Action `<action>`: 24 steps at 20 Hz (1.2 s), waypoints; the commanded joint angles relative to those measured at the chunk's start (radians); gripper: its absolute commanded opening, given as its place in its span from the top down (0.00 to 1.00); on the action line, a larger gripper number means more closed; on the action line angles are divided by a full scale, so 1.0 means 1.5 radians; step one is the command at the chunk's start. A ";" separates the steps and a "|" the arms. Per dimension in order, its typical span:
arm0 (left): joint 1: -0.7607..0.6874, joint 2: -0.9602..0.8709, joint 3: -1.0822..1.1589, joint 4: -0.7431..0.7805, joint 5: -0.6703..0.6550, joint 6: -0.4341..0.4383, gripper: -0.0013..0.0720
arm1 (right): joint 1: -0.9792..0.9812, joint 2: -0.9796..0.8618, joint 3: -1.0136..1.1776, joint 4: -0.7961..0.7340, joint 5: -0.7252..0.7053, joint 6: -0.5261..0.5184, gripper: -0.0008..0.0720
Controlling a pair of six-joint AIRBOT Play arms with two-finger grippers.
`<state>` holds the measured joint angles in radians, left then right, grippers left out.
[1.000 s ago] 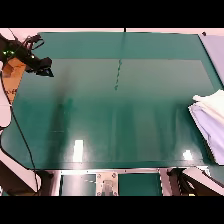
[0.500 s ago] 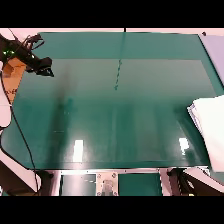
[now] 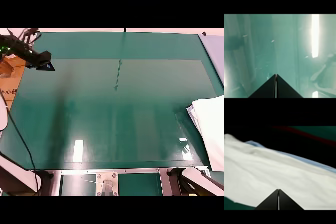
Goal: Fold the shirts.
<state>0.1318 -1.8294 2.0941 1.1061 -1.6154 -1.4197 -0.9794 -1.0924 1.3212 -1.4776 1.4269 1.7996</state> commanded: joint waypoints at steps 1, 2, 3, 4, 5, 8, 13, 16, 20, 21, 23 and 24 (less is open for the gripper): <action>-0.001 0.075 -0.060 -0.011 0.009 0.011 0.95 | 0.156 0.000 0.017 0.035 -0.019 -0.002 0.97; -0.001 0.110 -0.108 -0.013 0.021 0.018 0.95 | 0.209 0.001 0.012 0.036 -0.013 -0.004 0.97; -0.002 0.144 -0.156 -0.012 0.027 0.024 0.95 | 0.264 0.003 0.001 0.036 -0.009 -0.011 0.97; -0.002 0.184 -0.217 -0.012 0.033 0.027 0.95 | 0.321 0.008 -0.019 0.036 -0.009 -0.016 0.97; -0.002 0.226 -0.279 -0.012 0.042 0.032 0.95 | 0.385 0.014 -0.048 0.035 -0.013 -0.019 0.97; -0.002 0.367 -0.493 -0.012 0.088 0.045 0.95 | 0.567 0.016 -0.145 0.036 -0.060 -0.017 0.97; -0.002 0.543 -0.772 -0.023 0.182 0.079 0.95 | 0.730 0.005 -0.203 0.036 -0.156 0.030 0.97; -0.002 0.554 -0.801 -0.025 0.201 0.096 0.95 | 0.743 0.005 -0.203 0.049 -0.158 0.034 0.97; -0.002 0.554 -0.800 -0.025 0.210 0.095 0.95 | 0.742 0.005 -0.203 0.053 -0.159 0.035 0.97; -0.002 0.554 -0.800 -0.025 0.210 0.095 0.95 | 0.742 0.005 -0.203 0.053 -0.159 0.034 0.97; -0.002 0.554 -0.800 -0.025 0.210 0.095 0.95 | 0.742 0.005 -0.203 0.053 -0.159 0.034 0.97; -0.002 0.554 -0.800 -0.025 0.210 0.095 0.95 | 0.742 0.005 -0.203 0.053 -0.159 0.034 0.97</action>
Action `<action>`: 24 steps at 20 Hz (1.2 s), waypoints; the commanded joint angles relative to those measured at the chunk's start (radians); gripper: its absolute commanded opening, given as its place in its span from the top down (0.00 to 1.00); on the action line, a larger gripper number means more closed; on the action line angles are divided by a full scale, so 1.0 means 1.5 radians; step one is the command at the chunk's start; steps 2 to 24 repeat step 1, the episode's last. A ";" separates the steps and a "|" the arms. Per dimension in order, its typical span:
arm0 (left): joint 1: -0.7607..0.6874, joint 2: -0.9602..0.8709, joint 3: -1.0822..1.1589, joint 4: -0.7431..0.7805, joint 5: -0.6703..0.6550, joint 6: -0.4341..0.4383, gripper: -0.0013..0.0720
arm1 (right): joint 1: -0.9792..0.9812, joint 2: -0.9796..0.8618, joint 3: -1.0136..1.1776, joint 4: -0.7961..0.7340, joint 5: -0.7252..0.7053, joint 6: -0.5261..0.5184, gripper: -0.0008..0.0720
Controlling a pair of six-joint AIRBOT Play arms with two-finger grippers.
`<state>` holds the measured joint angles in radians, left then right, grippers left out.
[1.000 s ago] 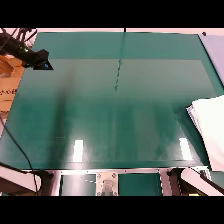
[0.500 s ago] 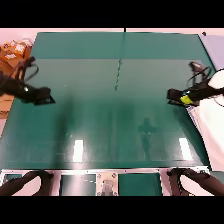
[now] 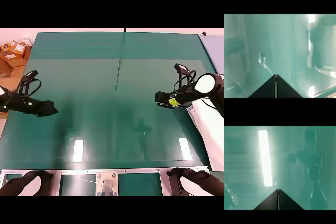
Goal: Fold the shirts.
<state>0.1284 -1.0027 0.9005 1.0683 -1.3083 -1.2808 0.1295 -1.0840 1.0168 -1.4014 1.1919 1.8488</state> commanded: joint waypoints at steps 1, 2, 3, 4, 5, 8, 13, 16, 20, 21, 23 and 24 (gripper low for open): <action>0.001 0.003 -0.005 0.000 0.007 0.002 0.95 | 0.003 -0.001 -0.001 0.002 -0.002 0.002 0.97; 0.001 0.003 -0.005 0.000 0.007 0.002 0.95 | 0.003 -0.001 -0.001 0.002 -0.002 0.002 0.97; 0.001 0.003 -0.005 0.000 0.007 0.002 0.95 | 0.003 -0.001 -0.001 0.002 -0.002 0.002 0.97; 0.001 0.003 -0.005 0.000 0.007 0.002 0.95 | 0.003 -0.001 -0.001 0.002 -0.002 0.002 0.97; 0.001 0.003 -0.005 0.000 0.007 0.002 0.95 | 0.003 -0.001 -0.001 0.002 -0.002 0.002 0.97; 0.001 0.003 -0.005 0.000 0.007 0.002 0.95 | 0.003 -0.001 -0.001 0.002 -0.002 0.002 0.97; 0.001 0.003 -0.005 0.000 0.007 0.002 0.95 | 0.003 -0.001 -0.001 0.002 -0.002 0.002 0.97; 0.001 0.003 -0.005 0.000 0.007 0.002 0.95 | 0.003 -0.001 -0.001 0.002 -0.002 0.002 0.97; 0.001 0.003 -0.005 0.000 0.007 0.002 0.95 | 0.003 -0.001 -0.001 0.002 -0.002 0.002 0.97; 0.001 0.003 -0.005 0.000 0.007 0.002 0.95 | 0.003 -0.001 -0.001 0.002 -0.002 0.002 0.97; 0.001 0.003 -0.005 0.000 0.007 0.002 0.95 | 0.003 -0.001 -0.001 0.002 -0.002 0.002 0.97; 0.001 0.003 -0.005 0.000 0.007 0.002 0.95 | 0.003 -0.001 -0.001 0.002 -0.002 0.002 0.97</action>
